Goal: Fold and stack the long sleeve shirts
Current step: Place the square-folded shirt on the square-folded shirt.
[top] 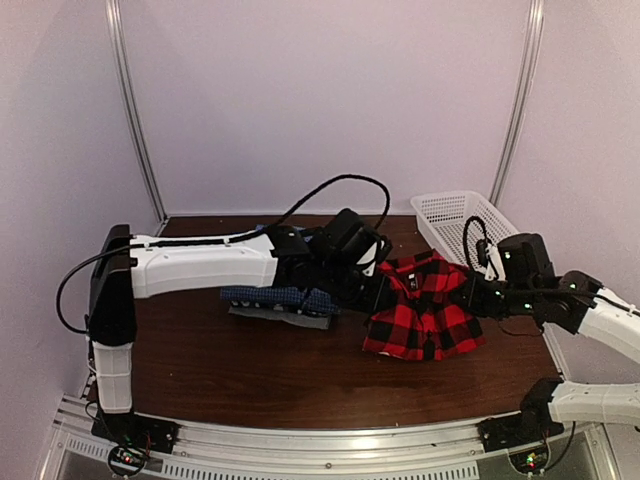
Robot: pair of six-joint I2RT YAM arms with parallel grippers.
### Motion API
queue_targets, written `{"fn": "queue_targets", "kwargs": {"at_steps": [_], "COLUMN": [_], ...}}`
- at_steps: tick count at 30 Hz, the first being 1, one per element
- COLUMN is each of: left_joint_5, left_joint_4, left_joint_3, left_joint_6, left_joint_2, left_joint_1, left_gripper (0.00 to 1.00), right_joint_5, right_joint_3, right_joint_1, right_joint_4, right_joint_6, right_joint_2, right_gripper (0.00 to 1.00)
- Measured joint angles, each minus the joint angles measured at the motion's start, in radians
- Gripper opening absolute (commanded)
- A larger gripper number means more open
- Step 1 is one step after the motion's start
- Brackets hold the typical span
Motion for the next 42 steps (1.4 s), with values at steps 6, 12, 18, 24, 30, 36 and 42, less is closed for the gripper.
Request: {"fn": "queue_targets", "kwargs": {"at_steps": [6,12,18,24,30,36,42], "left_joint_5": [0.001,0.013,0.035,0.082,0.127,0.151,0.153], "left_joint_4": [-0.031,-0.063,-0.104,-0.148,-0.183,-0.187,-0.175], "left_joint_3": [-0.013,-0.077,-0.145,-0.166,-0.185,-0.239,-0.283], "left_joint_6": [0.031,0.075,0.124,0.177,0.221,0.248,0.272], "left_joint_2": [-0.106,-0.229,-0.333,-0.377,-0.378,-0.378,-0.340], "left_joint_1": [0.075,0.217,0.384,0.549,0.660,0.716,0.751], "left_gripper": [0.00,0.00,0.00,0.00,0.00,0.00,0.00], "right_joint_5": [-0.029,-0.045,-0.052,-0.068,-0.092,-0.121,-0.127], "right_joint_3": [0.110,0.301,0.521,0.707,0.821,0.858,0.848], "right_joint_1": [0.008,0.064,0.128,0.158,0.166,0.169,0.169], "right_joint_4": [0.069,0.180,0.289,0.340,0.360,0.376,0.404], "right_joint_6": [-0.006,-0.018,-0.036,-0.046,-0.047,-0.043,-0.034], "right_joint_2": [0.105,0.309,0.586,0.822,0.968,1.041,1.082], "right_gripper": [0.00,0.00,0.00,0.00,0.00,0.00,0.00]}}
